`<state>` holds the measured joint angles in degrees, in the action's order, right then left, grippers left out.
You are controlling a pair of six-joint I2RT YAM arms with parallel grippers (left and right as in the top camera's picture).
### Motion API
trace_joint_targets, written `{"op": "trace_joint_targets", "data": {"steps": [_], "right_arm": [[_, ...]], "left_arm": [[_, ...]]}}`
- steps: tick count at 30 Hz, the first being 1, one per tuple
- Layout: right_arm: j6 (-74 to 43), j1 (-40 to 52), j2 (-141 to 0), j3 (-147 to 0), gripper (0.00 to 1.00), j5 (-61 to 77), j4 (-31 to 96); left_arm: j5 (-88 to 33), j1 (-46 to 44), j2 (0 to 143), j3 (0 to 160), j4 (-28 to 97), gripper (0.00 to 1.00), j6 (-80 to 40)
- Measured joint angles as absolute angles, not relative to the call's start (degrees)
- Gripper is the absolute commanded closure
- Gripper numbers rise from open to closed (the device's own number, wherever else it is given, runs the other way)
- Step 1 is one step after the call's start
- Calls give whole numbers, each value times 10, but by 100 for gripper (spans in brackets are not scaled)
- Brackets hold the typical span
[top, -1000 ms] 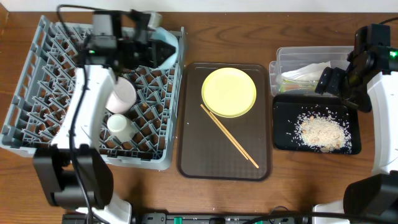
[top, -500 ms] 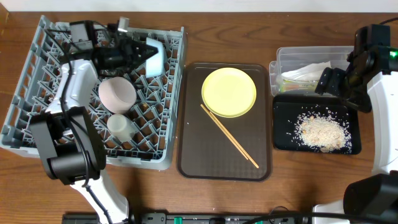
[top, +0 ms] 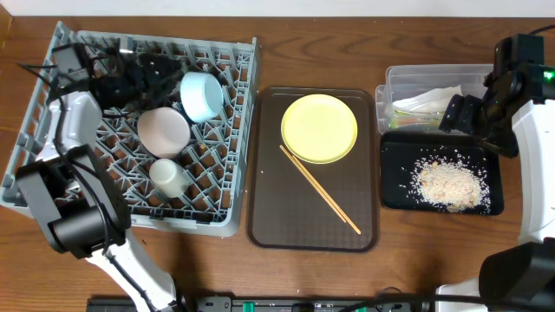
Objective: Sort waste into correct bins and load items into the dishwasher
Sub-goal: 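Set light-blue bowl in rack, move left gripper toward chopsticks, then grasp one wooden chopstick on brown tray with left gripper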
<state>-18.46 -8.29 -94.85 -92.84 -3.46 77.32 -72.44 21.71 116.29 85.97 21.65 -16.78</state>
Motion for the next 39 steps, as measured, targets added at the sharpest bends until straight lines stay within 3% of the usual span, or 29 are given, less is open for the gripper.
{"op": "trace_joint_targets", "data": {"steps": [8, 16, 22, 27, 33, 39], "right_arm": [[-185, -83, -948, -928, 8, -35, 774], [-184, -83, -948, -928, 7, -35, 774], [-184, -83, -948, -928, 7, -35, 775], [-184, -83, -948, -928, 7, -35, 775], [-184, -83, -948, -928, 7, -35, 775], [-184, -83, -948, -928, 7, -35, 776]], "left_arm": [[-707, 248, 1159, 860, 218, 14, -167], [-533, 215, 1036, 860, 347, 13, -141], [-349, 83, 893, 861, 524, 13, -130], [-288, -28, 872, 862, 591, 13, -127], [-251, -151, 882, 848, 600, 13, -161], [-143, -265, 918, 801, 580, 13, -290]]}}
